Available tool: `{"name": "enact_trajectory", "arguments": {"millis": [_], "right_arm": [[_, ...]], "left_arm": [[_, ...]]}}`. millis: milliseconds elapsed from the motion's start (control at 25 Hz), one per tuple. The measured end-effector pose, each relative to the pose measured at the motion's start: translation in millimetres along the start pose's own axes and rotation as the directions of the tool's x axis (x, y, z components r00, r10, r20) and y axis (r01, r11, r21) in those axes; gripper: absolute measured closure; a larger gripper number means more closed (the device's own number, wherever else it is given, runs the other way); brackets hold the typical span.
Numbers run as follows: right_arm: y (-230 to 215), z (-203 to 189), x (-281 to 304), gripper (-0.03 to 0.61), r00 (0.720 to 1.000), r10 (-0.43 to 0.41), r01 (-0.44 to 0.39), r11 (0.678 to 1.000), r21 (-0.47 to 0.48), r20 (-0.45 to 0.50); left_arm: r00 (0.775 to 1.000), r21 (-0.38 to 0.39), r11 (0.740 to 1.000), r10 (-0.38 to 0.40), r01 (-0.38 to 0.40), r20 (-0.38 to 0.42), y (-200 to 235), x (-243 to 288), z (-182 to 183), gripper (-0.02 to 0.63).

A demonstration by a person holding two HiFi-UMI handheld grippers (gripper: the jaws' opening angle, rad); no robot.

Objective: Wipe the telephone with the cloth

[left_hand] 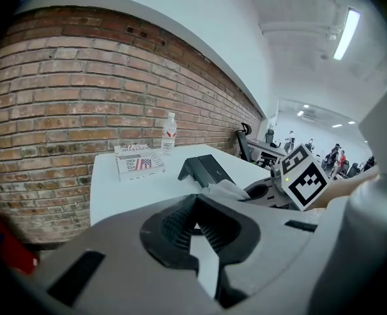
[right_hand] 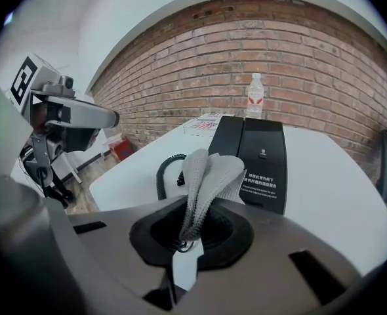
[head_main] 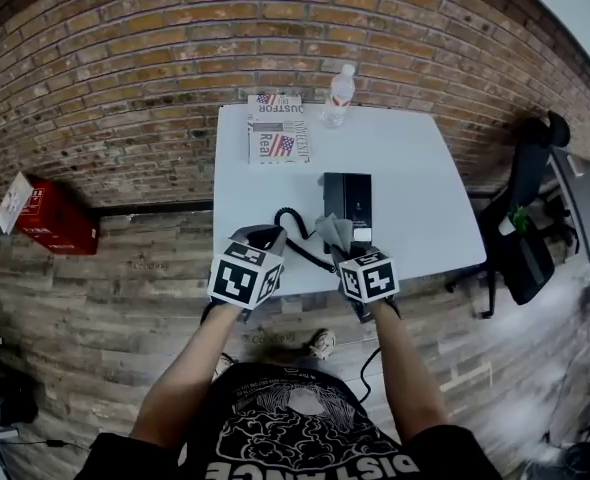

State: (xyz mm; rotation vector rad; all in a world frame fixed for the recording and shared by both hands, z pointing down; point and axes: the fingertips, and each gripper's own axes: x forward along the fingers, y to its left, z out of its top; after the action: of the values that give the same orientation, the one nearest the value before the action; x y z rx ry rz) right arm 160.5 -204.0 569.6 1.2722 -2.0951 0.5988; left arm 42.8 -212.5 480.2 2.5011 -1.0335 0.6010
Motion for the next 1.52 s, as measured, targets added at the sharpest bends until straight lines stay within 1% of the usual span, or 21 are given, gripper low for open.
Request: {"name": "enact_trajectory", "arguments": {"millis": [200,440,680,1000,1240,1360,1520], "right_arm": [[6.4,-11.7,0.4,0.568,1.0,-0.006,0.006,1.0,0.014,-0.013],[9.5,-20.7,-0.4,0.567,1.0,-0.008,0.008,0.999,0.044,-0.001],[9.5,-16.5,-6.1,0.567,1.0,-0.012,0.012,0.999,0.04,0.017],[-14.6,29.3,-33.3,0.566,0.99,-0.068,0.063,0.997,0.044,0.126],[-37.9,81.7,-42.5,0.568,0.972,-0.109,0.107,0.994,0.022,0.21],[-45.5,109.1,-42.5,0.568,0.964,-0.112,0.119,0.993,-0.018,0.24],[-49.3,137.5,-34.0,0.566,0.964,-0.094,0.121,0.988,-0.094,0.247]], "left_arm": [[1.0,0.012,1.0,-0.02,0.021,-0.015,-2.7,0.4,-5.0,0.607],[0.999,0.033,0.999,-0.039,0.04,-0.033,-6.6,3.4,-9.6,0.607],[0.999,0.041,0.998,-0.04,0.042,-0.034,-2.3,5.5,-6.3,0.607],[0.999,0.025,0.999,-0.021,0.021,-0.025,5.6,9.6,-0.9,0.607],[1.0,0.004,1.0,0.006,-0.006,-0.015,12.3,9.9,3.8,0.607],[1.0,-0.008,1.0,0.021,-0.021,-0.01,14.7,9.6,6.0,0.607],[0.999,-0.021,0.999,0.046,-0.046,-0.01,16.4,10.2,4.7,0.607]]}}
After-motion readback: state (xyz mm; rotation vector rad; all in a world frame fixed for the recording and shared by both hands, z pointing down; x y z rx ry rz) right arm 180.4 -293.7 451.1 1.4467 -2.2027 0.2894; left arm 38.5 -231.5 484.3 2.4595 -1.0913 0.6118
